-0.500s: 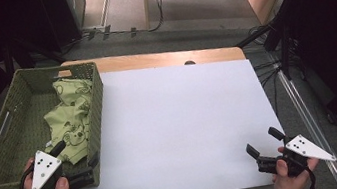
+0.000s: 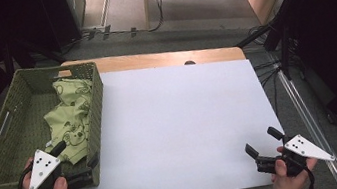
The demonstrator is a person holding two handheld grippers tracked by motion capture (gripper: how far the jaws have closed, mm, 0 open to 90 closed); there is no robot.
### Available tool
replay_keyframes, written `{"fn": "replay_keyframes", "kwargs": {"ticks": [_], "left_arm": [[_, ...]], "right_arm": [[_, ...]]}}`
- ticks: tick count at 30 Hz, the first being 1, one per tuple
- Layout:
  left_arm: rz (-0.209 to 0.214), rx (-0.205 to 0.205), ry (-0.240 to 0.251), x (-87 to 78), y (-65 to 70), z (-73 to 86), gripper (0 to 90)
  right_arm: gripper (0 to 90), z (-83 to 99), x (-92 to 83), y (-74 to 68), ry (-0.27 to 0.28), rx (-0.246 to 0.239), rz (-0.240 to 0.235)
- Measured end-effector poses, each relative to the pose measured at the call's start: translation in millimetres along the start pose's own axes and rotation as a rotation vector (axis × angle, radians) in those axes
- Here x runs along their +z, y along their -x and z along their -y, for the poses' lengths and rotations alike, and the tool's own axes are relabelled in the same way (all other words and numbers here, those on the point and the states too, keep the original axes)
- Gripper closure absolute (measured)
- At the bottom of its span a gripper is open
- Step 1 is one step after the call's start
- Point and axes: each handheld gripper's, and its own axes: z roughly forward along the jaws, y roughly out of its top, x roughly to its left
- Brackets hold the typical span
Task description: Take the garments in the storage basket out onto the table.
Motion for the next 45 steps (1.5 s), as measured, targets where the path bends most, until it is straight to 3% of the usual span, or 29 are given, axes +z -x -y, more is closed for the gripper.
{"fn": "replay_keyframes", "kwargs": {"ticks": [3,4,12,19,25,34,41,45], "left_arm": [[-0.012,0.019,0.012,-3.6,5.2,-3.3,0.0],[-0.015,0.05,0.014,-5.9,9.3,-9.2,0.0],[-0.004,0.057,0.026,-9.8,9.8,-32.4,0.0],[-0.026,0.048,0.025,-6.0,-5.3,-59.6,0.0],[-0.037,0.052,0.012,6.8,-21.9,-82.7,0.0],[-0.038,0.047,-0.003,21.8,-33.9,-101.6,0.0],[-0.051,0.077,-0.036,34.1,-42.9,-109.7,0.0],[-0.044,0.061,-0.06,42.5,-54.2,-113.1,0.0]], "right_arm": [[0.0,-0.1,-0.2,-0.3,0.0,0.001,0.003],[0.0,-0.2,-0.2,-0.5,-0.001,0.001,0.004],[0.0,-1.1,-1.9,-3.5,0.002,-0.009,0.008],[0.0,-2.2,-3.6,-3.9,0.006,-0.005,0.007],[0.0,-1.6,-0.8,-3.1,0.008,-0.008,-0.007],[0.0,-1.7,-0.8,-3.1,0.01,-0.011,-0.014],[0.0,-1.3,-0.1,-2.8,0.003,-0.008,-0.015],[0.0,-1.6,-0.5,-2.6,0.008,-0.012,-0.015]]}}
